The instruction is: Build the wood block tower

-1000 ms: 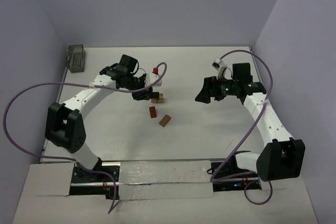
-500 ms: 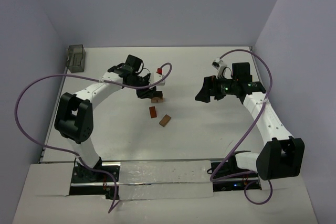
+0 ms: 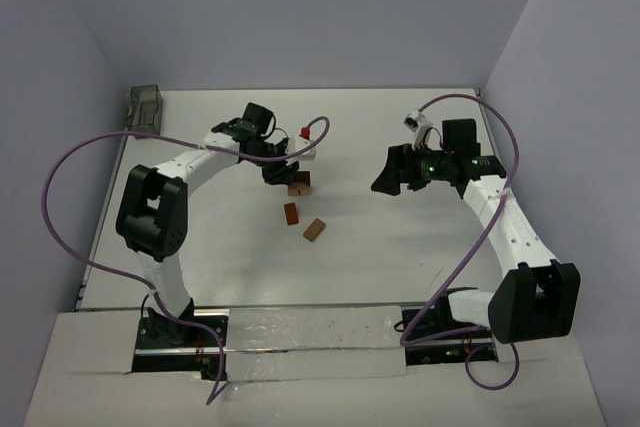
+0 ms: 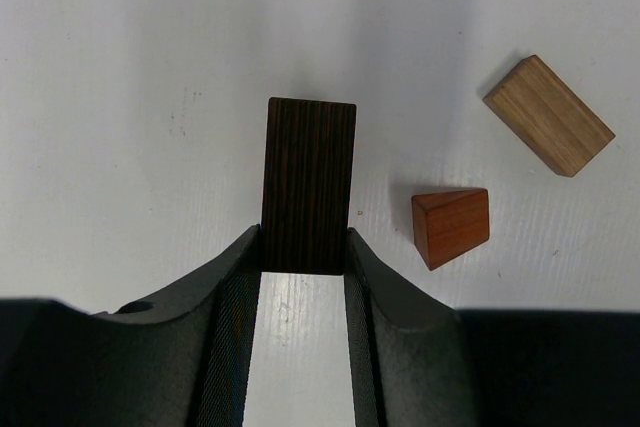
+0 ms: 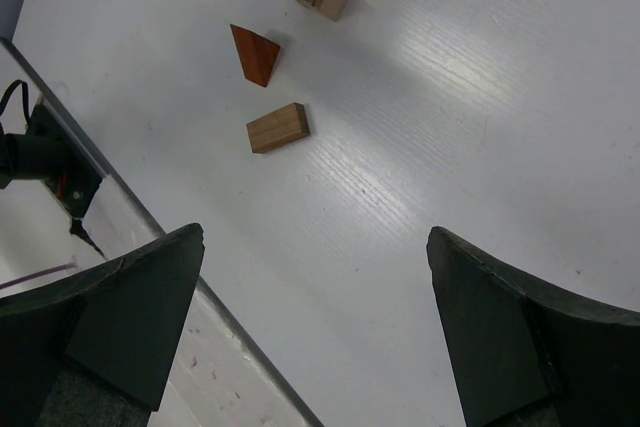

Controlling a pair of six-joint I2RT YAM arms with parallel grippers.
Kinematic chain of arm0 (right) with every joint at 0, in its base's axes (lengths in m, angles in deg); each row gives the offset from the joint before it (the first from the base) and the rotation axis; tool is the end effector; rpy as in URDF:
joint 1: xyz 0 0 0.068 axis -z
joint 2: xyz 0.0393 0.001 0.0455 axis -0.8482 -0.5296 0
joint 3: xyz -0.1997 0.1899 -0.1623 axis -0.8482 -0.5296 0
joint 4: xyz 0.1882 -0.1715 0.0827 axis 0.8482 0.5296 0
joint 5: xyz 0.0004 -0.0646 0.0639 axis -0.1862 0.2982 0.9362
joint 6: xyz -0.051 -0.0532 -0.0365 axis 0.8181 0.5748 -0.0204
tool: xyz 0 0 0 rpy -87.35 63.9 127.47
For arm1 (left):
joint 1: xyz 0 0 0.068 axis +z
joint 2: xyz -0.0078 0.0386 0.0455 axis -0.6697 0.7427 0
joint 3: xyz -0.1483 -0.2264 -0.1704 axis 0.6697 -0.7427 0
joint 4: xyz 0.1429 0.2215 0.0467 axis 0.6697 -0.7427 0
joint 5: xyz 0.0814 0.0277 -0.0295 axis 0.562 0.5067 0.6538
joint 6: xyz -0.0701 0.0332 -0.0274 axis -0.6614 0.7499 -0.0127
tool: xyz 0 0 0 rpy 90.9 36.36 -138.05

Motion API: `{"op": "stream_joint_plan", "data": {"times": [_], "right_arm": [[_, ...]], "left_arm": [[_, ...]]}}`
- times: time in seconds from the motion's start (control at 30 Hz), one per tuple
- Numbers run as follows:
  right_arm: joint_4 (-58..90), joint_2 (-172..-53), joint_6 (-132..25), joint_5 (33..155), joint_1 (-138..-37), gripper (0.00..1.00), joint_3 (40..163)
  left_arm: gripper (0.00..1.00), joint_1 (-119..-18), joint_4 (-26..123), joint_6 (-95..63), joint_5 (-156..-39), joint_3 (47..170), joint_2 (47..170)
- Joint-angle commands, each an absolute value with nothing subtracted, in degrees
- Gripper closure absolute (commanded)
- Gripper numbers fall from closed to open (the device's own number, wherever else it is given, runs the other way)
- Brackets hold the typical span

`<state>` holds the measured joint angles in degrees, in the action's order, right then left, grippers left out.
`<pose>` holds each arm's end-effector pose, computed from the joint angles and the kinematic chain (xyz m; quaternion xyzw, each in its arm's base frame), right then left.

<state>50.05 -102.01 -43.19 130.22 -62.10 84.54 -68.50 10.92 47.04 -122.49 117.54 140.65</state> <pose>0.2571 0.0677 0.3216 -0.1925 0.8531 0.3469 0.3389 0.3681 -0.2274 0.2370 0.6391 0.6765 -0.2208 0.2917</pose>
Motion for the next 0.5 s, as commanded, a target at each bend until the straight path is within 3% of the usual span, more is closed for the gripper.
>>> {"op": "stream_joint_plan", "data": {"times": [0.0, 0.47], "right_arm": [[48.0, -101.6, -43.5, 131.0, -62.0, 0.00, 85.8], [47.8, -101.7, -43.5, 131.4, -62.0, 0.00, 85.5]], "left_arm": [[0.82, -68.0, 13.2, 48.4, -125.5, 120.5, 141.3], [0.79, -67.7, 12.5, 47.8, -126.3, 122.5, 143.2]]}}
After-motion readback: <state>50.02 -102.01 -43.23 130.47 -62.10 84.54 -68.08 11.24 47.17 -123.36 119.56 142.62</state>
